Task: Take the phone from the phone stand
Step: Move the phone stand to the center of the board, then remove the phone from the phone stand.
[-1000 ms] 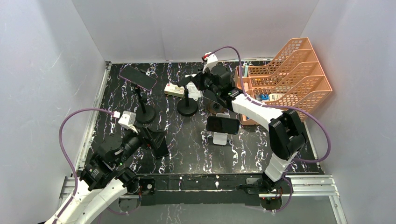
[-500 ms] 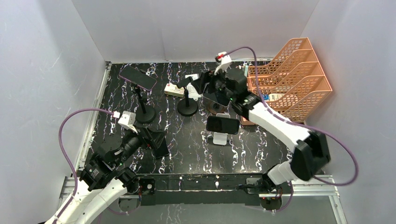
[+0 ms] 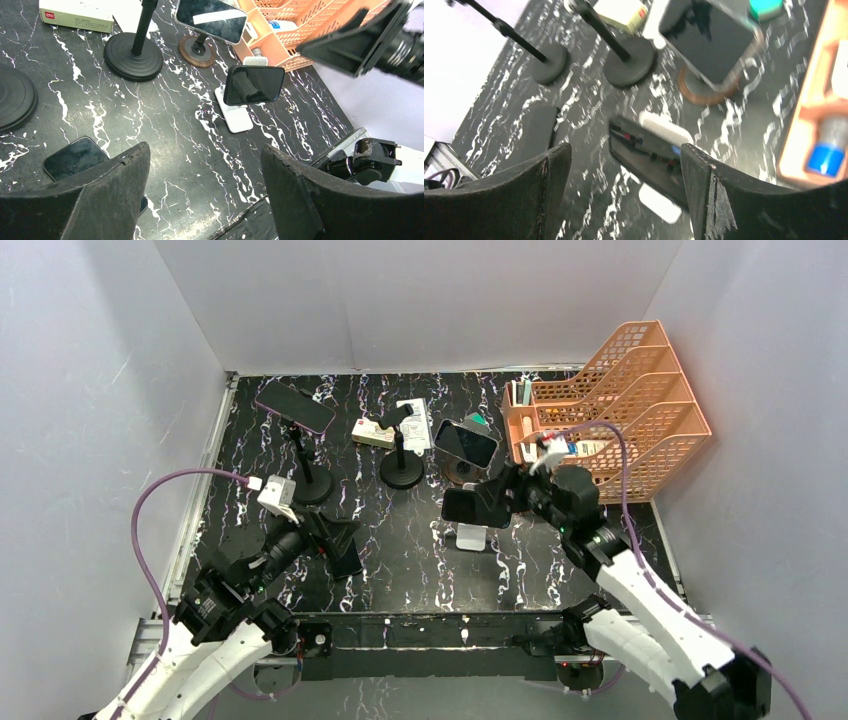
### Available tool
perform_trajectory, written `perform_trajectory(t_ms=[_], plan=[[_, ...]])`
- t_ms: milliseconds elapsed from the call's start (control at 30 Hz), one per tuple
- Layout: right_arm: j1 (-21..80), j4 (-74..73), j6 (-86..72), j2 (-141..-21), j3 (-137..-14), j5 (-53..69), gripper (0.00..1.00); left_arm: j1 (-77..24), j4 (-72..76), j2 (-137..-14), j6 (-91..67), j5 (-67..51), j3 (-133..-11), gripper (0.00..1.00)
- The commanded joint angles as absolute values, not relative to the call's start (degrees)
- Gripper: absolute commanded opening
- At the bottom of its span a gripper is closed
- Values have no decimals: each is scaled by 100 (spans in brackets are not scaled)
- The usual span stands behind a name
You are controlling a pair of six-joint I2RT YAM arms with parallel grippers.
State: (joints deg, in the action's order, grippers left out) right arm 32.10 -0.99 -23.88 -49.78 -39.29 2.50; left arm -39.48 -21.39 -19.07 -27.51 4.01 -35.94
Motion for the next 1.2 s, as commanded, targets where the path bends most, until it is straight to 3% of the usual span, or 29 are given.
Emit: perform_trajectory(t_ms=[0,567,1167], plan=[[2690,-117,-3161,-3861,-2950,825,86,-3926,-1990,-1825,-2722,312,-3509,78],[1097,1139,-3776,-3190,-1272,2147,85,-3928,-1874,-1836,-2698,0,-3463,78],[763,3537,-4087,-4390,-407,2891,70,-3927,-1813,-2009,-2676,-247,-3454,78]])
